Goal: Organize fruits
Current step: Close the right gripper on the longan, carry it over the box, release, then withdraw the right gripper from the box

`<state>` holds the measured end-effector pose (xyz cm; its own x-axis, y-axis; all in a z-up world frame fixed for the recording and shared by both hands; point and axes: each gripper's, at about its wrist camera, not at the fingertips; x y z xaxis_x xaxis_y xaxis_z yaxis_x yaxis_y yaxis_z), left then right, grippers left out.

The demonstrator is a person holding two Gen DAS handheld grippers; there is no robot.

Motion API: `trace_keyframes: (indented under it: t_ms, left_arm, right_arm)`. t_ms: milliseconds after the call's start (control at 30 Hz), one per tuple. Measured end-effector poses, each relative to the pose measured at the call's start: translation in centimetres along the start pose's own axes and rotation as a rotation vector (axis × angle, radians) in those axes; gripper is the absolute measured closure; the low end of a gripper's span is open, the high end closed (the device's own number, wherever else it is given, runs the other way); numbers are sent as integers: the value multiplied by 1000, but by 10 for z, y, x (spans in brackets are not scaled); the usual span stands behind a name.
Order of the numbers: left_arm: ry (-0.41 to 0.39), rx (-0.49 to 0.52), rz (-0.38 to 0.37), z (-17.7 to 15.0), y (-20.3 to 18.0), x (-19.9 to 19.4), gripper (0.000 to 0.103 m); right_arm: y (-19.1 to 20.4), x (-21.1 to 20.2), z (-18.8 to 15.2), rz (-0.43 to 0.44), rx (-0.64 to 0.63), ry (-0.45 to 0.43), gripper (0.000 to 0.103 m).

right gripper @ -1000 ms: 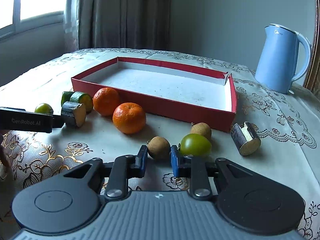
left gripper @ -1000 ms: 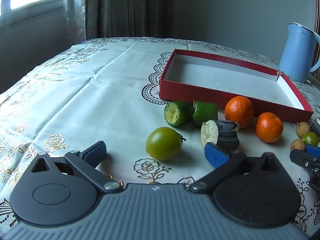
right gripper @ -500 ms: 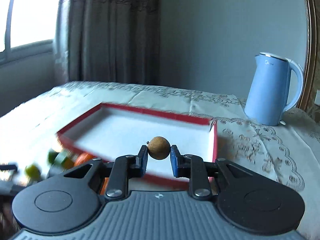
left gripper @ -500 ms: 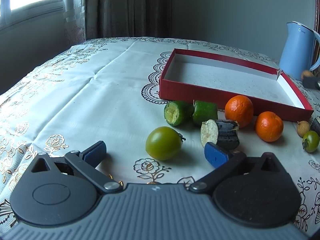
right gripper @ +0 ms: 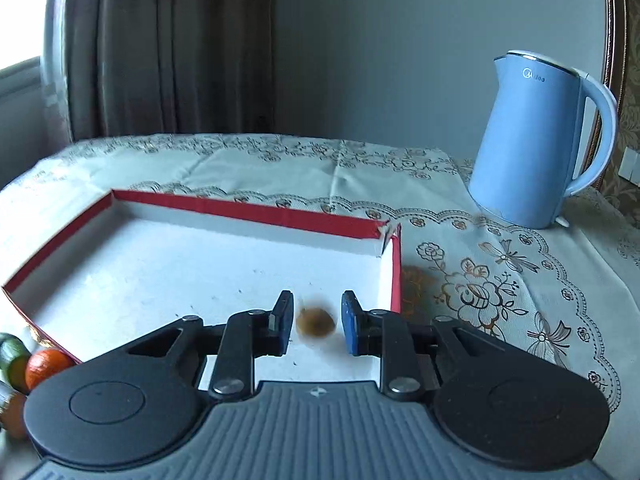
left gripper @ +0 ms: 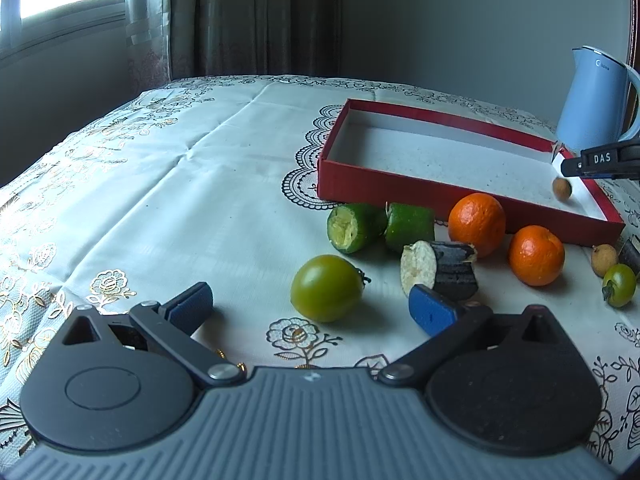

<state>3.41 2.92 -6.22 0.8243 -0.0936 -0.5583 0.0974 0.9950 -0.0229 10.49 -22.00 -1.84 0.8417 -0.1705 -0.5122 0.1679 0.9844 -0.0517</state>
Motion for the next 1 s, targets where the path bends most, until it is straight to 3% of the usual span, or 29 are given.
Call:
trace_keyframes:
  t_ms: [67,133,167,300,500,667,800,900,933,1000]
  left_arm:
    - [-1,-1,-3,0,0,0,0]
    - [-4,-9,-11,0,2,0,0]
    - [-6,-13,-17,0,3,0,0]
    - [-26,-64,-61,0,13,-5,0]
    - [-38,-78,-60,0,13,-9,0]
    - [-26,-50,-43,0,8,-9,0]
    - [-24,-72,-26,6,11,-11,0]
    - [-38,-43,33,11,12,-10,0]
    - [-34,-26,51,12,11,-7,1]
    - [-22,8,67,11,9,-1,21]
  right_arm:
    - [-1,-6,-1,3,8,-21,69]
    - [-5,-18,-1,4,39,-57,46]
    - [-7,-24,0,5,49,-79,30]
    - [-19,-74,-10,55,95,-227,29]
    - [-28,-144,-59,93,129,-376,29]
    - [-32,-160,-104,47,129,-442,29]
    - [-41,-157,-109,62,186,-431,27]
    - [-44,-155,-110,82,212,-434,27]
    - [-45,-154,-109,87,214,-436,27]
    - [-46,-156,-111,96,217,-444,27]
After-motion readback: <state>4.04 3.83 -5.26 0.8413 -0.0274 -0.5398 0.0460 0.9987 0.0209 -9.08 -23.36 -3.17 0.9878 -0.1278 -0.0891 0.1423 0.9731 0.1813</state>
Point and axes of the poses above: each gripper's, at about its wrist camera, not at the fingertips, and x roughly the way its jaws point, y to its left, z to its top, and after that the axes turned 3 degrees about -y, right-handed
